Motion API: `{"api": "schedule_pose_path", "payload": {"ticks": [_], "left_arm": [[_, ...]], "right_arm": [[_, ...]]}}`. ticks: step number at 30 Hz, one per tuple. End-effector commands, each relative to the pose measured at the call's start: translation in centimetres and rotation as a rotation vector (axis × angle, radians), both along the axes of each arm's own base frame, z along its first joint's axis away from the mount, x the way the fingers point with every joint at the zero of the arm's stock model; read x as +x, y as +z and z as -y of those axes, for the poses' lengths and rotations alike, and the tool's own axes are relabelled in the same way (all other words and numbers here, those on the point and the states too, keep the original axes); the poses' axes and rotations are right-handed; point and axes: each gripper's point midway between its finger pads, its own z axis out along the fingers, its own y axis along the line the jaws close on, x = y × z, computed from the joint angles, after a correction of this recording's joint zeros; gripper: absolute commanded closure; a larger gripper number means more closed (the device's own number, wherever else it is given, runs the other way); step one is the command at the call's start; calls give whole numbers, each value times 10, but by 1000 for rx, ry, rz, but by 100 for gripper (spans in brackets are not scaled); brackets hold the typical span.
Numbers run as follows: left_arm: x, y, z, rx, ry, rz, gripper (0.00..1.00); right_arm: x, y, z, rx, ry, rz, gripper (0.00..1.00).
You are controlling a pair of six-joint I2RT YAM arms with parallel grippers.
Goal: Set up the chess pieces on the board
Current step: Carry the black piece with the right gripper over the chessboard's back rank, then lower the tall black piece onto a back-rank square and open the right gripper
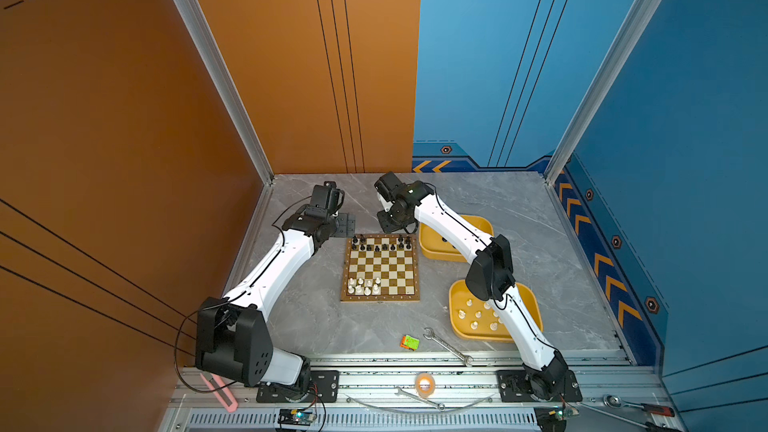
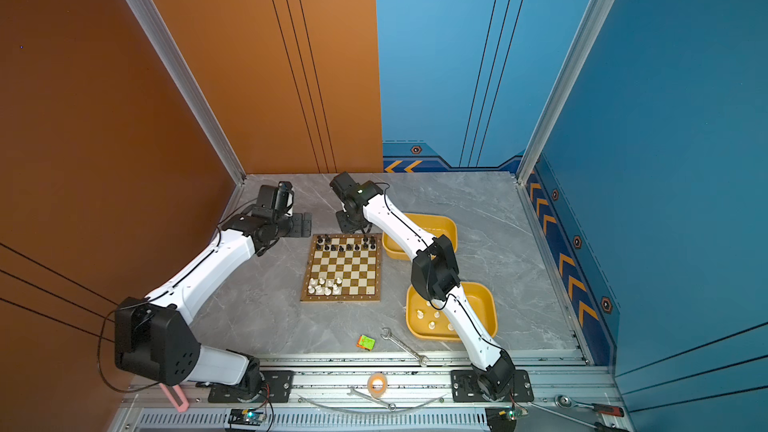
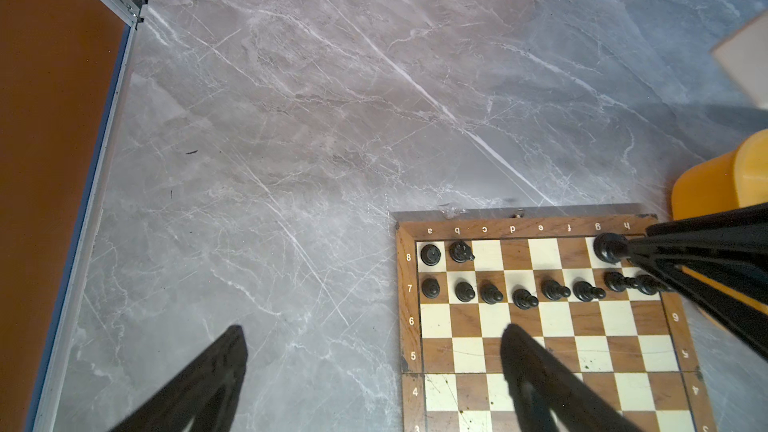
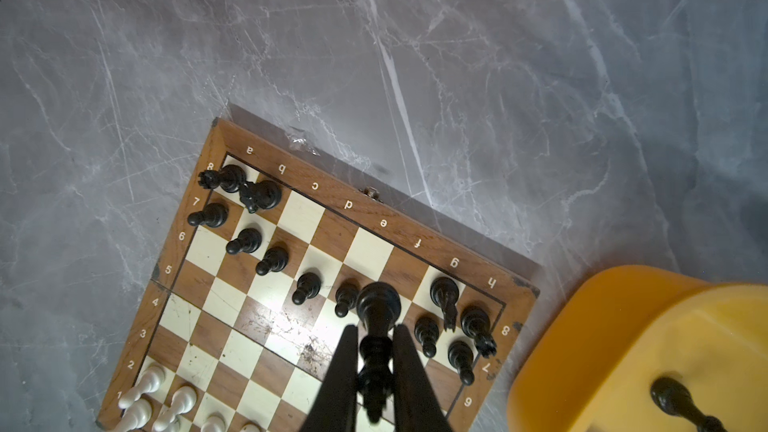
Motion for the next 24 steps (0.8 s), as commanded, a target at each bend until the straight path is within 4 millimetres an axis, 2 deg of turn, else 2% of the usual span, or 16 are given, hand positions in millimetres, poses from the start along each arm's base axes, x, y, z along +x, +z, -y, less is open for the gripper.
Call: {"api": "schedule_pose_path", "payload": {"ticks": [1, 12, 24], "left_arm": [[1, -3, 0, -21, 11, -15, 4], [1, -6, 3, -25, 9, -22, 4], [3, -8, 3, -21, 9, -28, 4]], "right_arm": [[-5, -11, -3, -17, 32, -25, 84], [-5, -23, -3, -20, 31, -48, 84], [-4, -24, -2, -19, 25, -51, 84]]}}
